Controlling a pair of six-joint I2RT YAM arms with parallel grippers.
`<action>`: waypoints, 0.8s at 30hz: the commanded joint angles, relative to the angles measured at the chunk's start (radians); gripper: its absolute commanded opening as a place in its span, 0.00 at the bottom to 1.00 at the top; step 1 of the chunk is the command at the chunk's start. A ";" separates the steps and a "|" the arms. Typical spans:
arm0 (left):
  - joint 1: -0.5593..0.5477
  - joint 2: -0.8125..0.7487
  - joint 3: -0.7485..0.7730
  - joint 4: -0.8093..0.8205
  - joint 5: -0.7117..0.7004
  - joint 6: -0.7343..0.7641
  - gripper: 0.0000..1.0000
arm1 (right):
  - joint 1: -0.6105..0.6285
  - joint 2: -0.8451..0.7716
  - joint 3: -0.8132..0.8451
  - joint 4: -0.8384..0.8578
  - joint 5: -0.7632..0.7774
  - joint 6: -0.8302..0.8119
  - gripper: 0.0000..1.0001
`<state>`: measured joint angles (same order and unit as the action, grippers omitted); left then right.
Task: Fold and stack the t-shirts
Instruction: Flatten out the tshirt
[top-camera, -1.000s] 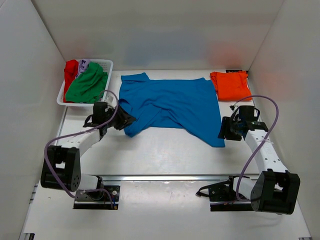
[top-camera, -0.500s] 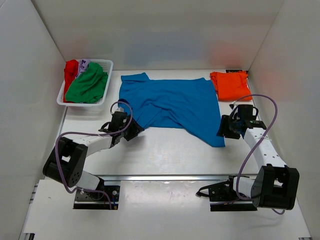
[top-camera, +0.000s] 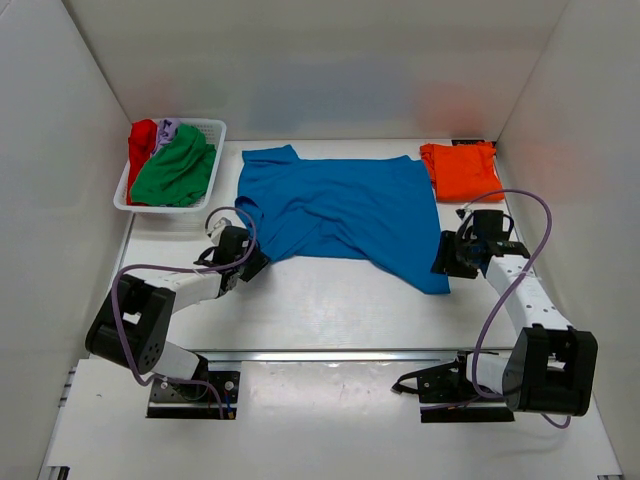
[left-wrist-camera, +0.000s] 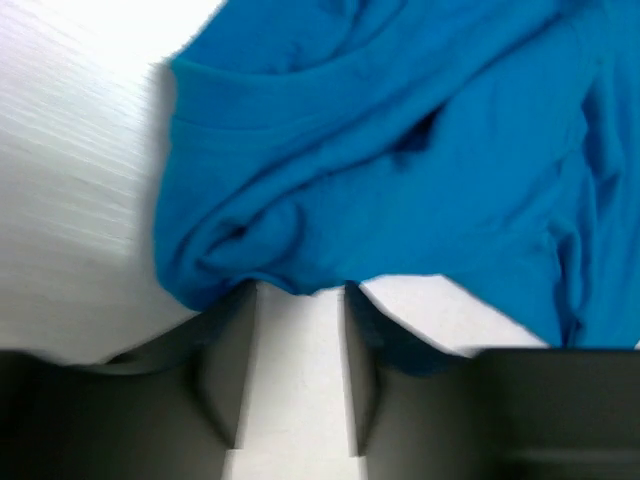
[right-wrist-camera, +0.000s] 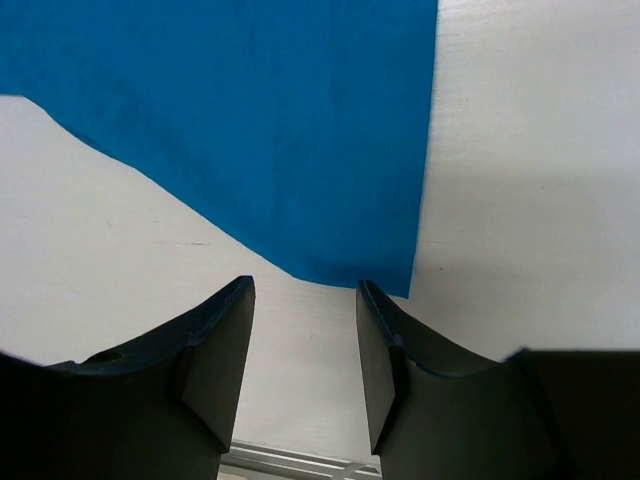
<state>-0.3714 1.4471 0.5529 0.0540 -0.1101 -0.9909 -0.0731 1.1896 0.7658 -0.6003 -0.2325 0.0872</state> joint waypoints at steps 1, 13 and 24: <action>0.025 -0.004 -0.014 0.006 -0.054 -0.002 0.44 | 0.007 0.005 -0.007 0.040 0.002 0.006 0.43; 0.072 -0.031 -0.034 0.049 0.010 0.024 0.00 | 0.105 0.209 -0.019 0.112 -0.010 0.045 0.42; 0.249 -0.240 0.045 -0.212 0.322 0.297 0.00 | 0.039 0.447 0.154 0.039 0.030 0.003 0.37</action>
<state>-0.1562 1.2480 0.5564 -0.0410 0.0978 -0.8120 -0.0113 1.5990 0.8940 -0.5529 -0.2420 0.1143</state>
